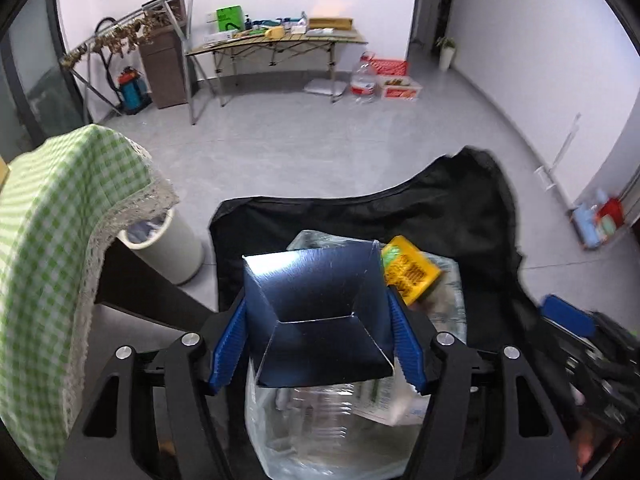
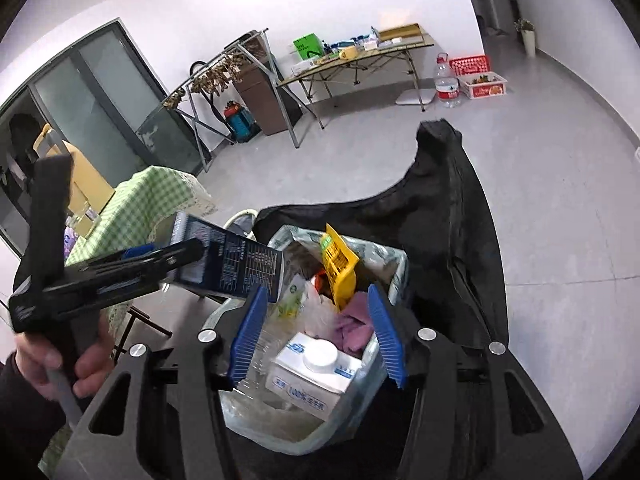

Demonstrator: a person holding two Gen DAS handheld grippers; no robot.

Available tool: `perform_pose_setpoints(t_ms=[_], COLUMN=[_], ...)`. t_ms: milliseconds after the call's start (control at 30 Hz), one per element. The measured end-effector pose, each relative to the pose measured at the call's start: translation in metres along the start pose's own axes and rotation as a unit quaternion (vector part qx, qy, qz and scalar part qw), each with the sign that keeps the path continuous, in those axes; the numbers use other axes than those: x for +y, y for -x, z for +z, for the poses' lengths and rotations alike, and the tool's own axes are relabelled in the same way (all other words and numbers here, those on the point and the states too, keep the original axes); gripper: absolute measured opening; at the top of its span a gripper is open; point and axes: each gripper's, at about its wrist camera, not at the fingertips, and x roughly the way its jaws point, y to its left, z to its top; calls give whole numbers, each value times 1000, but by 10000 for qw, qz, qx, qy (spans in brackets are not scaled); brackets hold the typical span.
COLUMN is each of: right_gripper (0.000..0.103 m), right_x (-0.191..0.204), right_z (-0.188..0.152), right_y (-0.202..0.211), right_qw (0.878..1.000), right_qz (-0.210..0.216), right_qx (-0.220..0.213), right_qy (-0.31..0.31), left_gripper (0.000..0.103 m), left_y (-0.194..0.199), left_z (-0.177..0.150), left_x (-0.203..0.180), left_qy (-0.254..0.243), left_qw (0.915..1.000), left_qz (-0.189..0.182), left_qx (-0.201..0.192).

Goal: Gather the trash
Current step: 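Lower the blue box over the bag and open the left gripper, then move both tools back over the table toward the clear tub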

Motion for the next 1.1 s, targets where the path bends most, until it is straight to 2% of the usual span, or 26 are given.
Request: perform_pose_setpoints(t_ms=[200, 367, 500, 600, 800, 867, 1033, 1100], right_gripper=[51, 51, 51, 55, 56, 59, 60, 65], right_x=[-6, 0, 7, 16, 45, 62, 116, 139], right_z=[-4, -2, 1, 6, 19, 22, 27, 28], right_y=[-2, -1, 5, 10, 24, 28, 37, 43], right_qw=[9999, 10000, 10000, 9999, 9989, 9981, 9938, 9909], right_qz=[10, -31, -23, 7, 35, 100, 314, 430], right_qx=[58, 33, -45, -137, -325, -380, -465, -538], right_qy=[-131, -33, 30, 91, 323, 472, 960, 1158], left_gripper=[66, 66, 66, 66, 69, 74, 80, 84], left_y=[11, 32, 59, 87, 151, 171, 226, 246], left_z=[6, 7, 5, 0, -15, -20, -44, -57], left_x=[7, 12, 19, 28, 70, 85, 124, 138], left_qy=[198, 197, 252, 240, 744, 900, 1378, 1495], left_qw=[9996, 9993, 9982, 9963, 9873, 9833, 9701, 9654], left_qz=[-133, -66, -89, 76, 211, 219, 296, 355], left_qx=[-134, -307, -530, -819, -1385, -1566, -1978, -2105])
